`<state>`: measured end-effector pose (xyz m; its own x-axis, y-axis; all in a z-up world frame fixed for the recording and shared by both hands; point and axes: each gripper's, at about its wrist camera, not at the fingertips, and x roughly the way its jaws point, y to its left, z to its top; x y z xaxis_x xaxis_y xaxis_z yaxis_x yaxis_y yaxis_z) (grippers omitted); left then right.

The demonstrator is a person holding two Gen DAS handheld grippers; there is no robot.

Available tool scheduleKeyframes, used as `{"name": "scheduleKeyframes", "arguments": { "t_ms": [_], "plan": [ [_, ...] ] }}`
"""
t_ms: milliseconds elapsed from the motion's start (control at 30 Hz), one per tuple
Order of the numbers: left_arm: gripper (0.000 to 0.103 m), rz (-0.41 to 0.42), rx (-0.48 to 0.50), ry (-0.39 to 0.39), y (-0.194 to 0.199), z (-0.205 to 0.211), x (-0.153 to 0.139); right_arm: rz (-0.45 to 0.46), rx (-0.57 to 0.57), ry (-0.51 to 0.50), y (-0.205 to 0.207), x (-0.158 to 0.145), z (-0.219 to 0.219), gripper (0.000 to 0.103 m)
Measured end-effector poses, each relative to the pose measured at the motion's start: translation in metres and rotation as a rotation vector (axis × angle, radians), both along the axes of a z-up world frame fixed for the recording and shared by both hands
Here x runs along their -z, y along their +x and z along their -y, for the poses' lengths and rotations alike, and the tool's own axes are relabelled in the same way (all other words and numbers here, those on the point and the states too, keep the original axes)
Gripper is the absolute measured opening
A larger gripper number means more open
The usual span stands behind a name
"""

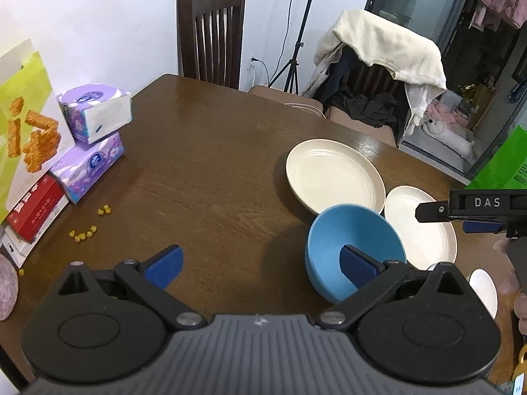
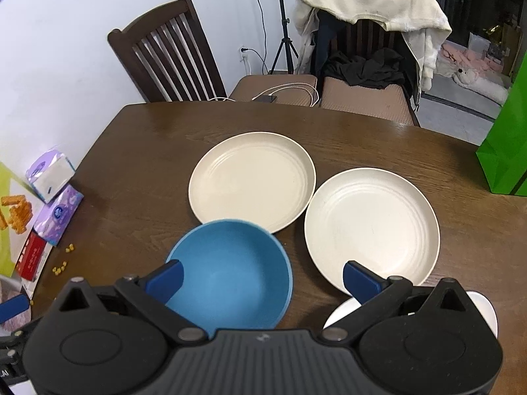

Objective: Organize plates and bowls
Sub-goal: 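Reach both open tools past the blue bowl toward two cream plates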

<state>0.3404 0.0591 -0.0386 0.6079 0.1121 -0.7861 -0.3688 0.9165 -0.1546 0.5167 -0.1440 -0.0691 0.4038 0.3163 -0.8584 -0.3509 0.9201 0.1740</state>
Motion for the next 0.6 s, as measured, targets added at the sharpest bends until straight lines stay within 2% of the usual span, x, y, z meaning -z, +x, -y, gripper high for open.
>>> {"name": "scheduleKeyframes", "arguments": {
  "t_ms": [233,600],
  "plan": [
    [0.103,-0.005,0.001,0.010,0.032,0.003,0.000,-0.034,0.025,0.012,0.036,0.009,-0.004,0.103],
    [0.103,-0.006,0.002,0.028,0.087,0.003,-0.007,-0.032,0.047,0.039,0.082,0.010,-0.006,0.103]
  ]
}}
